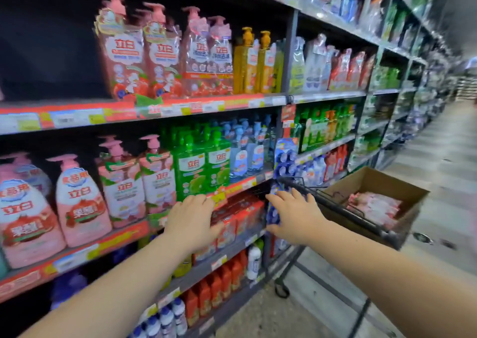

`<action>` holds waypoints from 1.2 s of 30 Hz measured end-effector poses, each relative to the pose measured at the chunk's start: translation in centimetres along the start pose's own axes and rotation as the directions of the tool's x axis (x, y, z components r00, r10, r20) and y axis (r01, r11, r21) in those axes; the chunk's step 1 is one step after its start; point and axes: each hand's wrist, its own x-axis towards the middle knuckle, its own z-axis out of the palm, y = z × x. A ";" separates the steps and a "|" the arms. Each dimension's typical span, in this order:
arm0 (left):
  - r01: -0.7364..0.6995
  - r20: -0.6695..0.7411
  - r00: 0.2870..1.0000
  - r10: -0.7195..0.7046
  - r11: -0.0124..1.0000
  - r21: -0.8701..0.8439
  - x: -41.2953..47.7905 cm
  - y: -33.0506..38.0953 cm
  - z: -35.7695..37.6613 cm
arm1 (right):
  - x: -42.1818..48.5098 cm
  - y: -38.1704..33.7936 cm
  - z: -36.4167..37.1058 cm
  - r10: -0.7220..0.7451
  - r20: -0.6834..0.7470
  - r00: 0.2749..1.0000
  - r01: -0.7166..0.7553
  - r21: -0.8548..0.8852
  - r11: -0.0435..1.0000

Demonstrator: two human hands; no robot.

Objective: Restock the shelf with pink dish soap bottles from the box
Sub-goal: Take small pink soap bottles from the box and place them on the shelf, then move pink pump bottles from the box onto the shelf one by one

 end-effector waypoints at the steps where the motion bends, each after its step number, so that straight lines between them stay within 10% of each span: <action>1: -0.029 0.017 0.999 0.029 1.000 -0.012 0.3 3.1 0.4 | -2.0 2.8 0.3 0.038 0.009 0.999 -0.038 -0.001 0.999; 17: -0.483 0.062 0.866 0.496 0.862 -0.152 4.2 38.6 2.7 | -22.9 29.0 3.9 0.497 0.098 0.862 -0.503 0.050 0.863; 36: -0.592 0.137 0.748 0.649 0.747 -0.303 26.2 58.5 13.3 | -14.5 53.4 10.2 0.695 0.168 0.699 -0.700 -0.036 0.713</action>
